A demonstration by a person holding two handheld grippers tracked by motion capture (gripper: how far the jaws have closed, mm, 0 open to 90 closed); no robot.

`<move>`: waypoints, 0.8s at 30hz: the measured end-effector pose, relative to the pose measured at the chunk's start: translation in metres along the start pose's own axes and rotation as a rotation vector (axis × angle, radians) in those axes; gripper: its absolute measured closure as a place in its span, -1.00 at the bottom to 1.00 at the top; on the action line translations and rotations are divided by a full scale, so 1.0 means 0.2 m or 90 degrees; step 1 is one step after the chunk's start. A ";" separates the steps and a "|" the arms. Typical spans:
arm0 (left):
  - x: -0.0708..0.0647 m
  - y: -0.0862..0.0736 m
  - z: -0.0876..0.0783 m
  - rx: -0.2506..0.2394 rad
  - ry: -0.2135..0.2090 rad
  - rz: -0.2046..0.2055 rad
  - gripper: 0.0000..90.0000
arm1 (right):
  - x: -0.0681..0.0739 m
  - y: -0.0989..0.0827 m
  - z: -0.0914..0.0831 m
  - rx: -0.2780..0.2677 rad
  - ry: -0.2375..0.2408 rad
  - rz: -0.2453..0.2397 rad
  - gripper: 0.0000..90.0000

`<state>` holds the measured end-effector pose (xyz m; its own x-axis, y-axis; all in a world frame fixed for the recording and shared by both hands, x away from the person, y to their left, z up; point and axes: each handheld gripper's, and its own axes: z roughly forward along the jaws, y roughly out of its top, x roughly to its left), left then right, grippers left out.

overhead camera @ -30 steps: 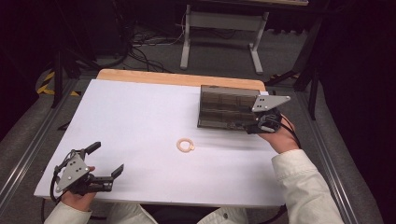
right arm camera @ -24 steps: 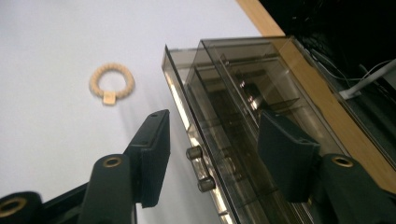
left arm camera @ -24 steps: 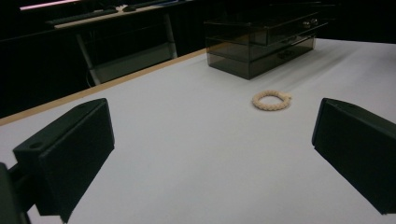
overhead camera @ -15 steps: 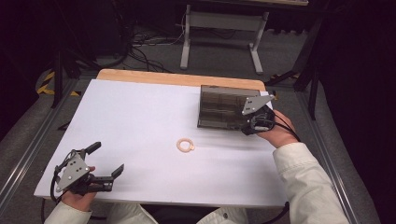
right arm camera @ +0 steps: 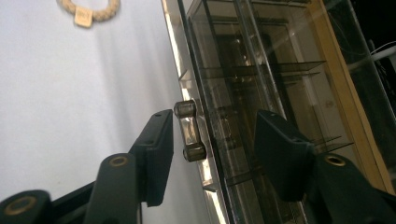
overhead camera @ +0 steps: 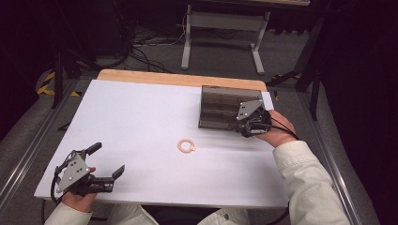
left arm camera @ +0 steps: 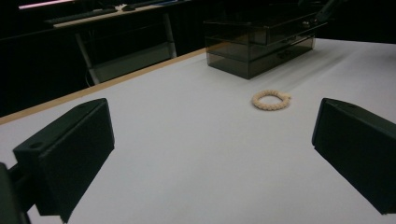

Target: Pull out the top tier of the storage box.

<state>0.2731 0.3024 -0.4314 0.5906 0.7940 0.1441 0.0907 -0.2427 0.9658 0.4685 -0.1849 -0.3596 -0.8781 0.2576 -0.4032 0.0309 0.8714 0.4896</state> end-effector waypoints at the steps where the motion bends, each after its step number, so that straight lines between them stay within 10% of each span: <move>1: 0.00 0.00 0.00 0.000 0.000 0.000 -1.00 | 0.00 0.00 0.00 0.004 -0.005 -0.001 0.12; 24: 0.01 0.00 0.00 0.003 -0.007 0.012 -1.00 | 0.06 0.01 0.09 0.095 -0.029 -0.069 0.53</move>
<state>0.2738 0.3037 -0.4308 0.6007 0.7833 0.1601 0.0830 -0.2603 0.9619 0.4667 -0.1714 -0.3776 -0.8576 0.1742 -0.4839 0.0102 0.9465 0.3226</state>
